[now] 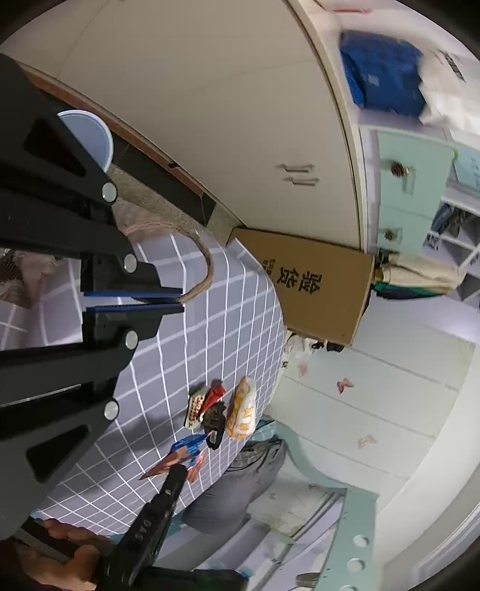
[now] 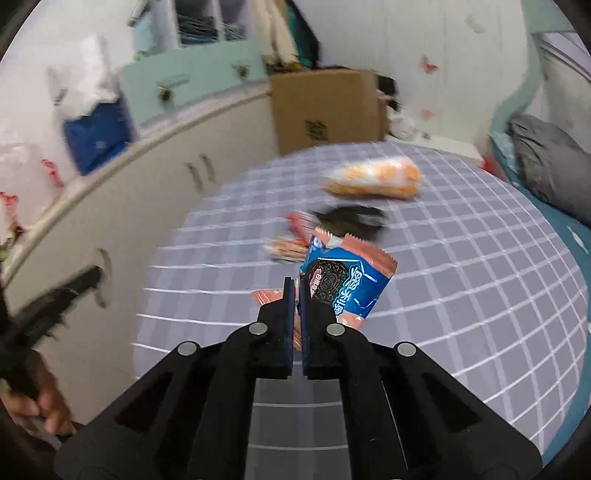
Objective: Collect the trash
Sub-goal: 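Carry the string loop and blue wrapper over the bin and open both grippers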
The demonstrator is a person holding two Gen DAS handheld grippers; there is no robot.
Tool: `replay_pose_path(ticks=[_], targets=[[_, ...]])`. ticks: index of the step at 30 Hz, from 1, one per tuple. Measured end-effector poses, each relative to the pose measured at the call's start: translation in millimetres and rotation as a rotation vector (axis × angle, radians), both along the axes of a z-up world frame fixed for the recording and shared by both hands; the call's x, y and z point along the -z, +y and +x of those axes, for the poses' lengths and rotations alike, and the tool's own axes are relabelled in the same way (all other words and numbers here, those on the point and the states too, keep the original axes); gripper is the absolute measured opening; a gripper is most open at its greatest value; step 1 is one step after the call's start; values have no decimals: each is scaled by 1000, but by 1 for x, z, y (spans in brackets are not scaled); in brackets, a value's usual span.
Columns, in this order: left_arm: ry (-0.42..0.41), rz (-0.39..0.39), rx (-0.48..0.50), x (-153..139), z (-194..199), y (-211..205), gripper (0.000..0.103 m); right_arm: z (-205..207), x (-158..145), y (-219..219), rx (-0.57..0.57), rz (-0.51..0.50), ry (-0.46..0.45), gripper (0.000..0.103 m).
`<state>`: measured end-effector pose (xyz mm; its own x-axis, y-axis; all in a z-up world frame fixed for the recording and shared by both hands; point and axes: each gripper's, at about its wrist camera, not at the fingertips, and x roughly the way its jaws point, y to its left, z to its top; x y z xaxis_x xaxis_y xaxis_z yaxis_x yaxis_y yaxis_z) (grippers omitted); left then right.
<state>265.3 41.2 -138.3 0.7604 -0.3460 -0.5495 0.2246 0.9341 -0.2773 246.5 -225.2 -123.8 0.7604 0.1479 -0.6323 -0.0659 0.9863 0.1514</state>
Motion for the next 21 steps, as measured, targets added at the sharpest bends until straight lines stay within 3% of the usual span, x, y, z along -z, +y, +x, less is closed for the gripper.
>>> replay_pose_path(ticks=[3,6,11,21], targets=[[7,-12,-35,4,-7,21,3,-1,-7,24,-43,0,-21,3],[15,-24,-68,7,-11,40,3,3,-10,39,-95,61,-3,3],[45,-78,-125,22,-17,75,3,5,-6,108,-232,29,4,3],[177,-79,-287,87,-18,159,3,32,63,259,-489,18,128,3]])
